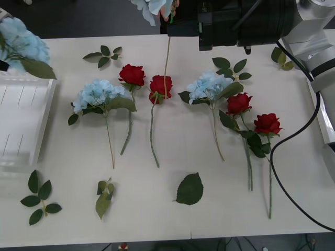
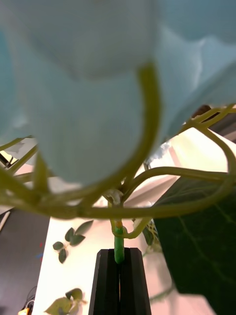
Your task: Place the red flowers into the right box and the blue flowers into the left box. If a person shows an open palm, hand one flower to the person first, then continue sorting.
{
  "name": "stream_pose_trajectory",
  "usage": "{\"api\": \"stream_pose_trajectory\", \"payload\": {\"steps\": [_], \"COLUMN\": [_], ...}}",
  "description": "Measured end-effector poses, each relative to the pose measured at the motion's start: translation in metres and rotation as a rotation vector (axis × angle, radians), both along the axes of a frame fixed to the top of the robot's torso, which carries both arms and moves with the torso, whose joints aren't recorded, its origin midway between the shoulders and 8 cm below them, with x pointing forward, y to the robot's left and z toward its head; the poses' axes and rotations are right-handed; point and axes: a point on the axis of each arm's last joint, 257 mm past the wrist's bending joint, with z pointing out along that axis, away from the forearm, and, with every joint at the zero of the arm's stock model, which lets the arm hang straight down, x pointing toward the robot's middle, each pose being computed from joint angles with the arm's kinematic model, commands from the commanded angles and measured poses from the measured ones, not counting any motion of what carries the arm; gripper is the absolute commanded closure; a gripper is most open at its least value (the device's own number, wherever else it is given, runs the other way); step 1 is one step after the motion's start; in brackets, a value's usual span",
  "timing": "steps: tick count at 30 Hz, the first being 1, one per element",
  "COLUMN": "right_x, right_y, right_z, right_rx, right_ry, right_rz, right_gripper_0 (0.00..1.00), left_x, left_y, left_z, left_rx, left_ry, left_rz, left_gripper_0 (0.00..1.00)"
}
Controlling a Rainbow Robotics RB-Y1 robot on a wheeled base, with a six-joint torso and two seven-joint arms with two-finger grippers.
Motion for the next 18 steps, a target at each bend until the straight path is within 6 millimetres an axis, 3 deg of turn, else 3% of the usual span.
{"api": "stream_pose_trajectory", "payload": {"steps": [3, 7, 12, 18], "right_x": [-0.003, -0.007, -0.012, -0.018], "right_y": [0.015, 0.038, 0.058, 0.069], "right_z": [0.008, 0.015, 0.014, 0.006], "right_rx": [0.027, 0.076, 0.100, 0.091], "right_ry": [-0.006, -0.001, 0.000, 0.016], "right_rz": [0.015, 0.028, 0.040, 0.056], "right_gripper_0": [1.00, 1.00, 1.00, 1.00], "left_x": [-0.006, -0.015, -0.020, -0.018], "left_y": [0.040, 0.079, 0.098, 0.103], "left_z": [0.016, 0.010, 0.000, 0.002], "left_rx": [0.083, 0.141, 0.142, 0.160], "left_ry": [-0.009, 0.022, 0.044, 0.033], "left_rz": [0.062, 0.139, 0.187, 0.197], "left_gripper_0": [1.00, 1.00, 1.00, 1.00]}}
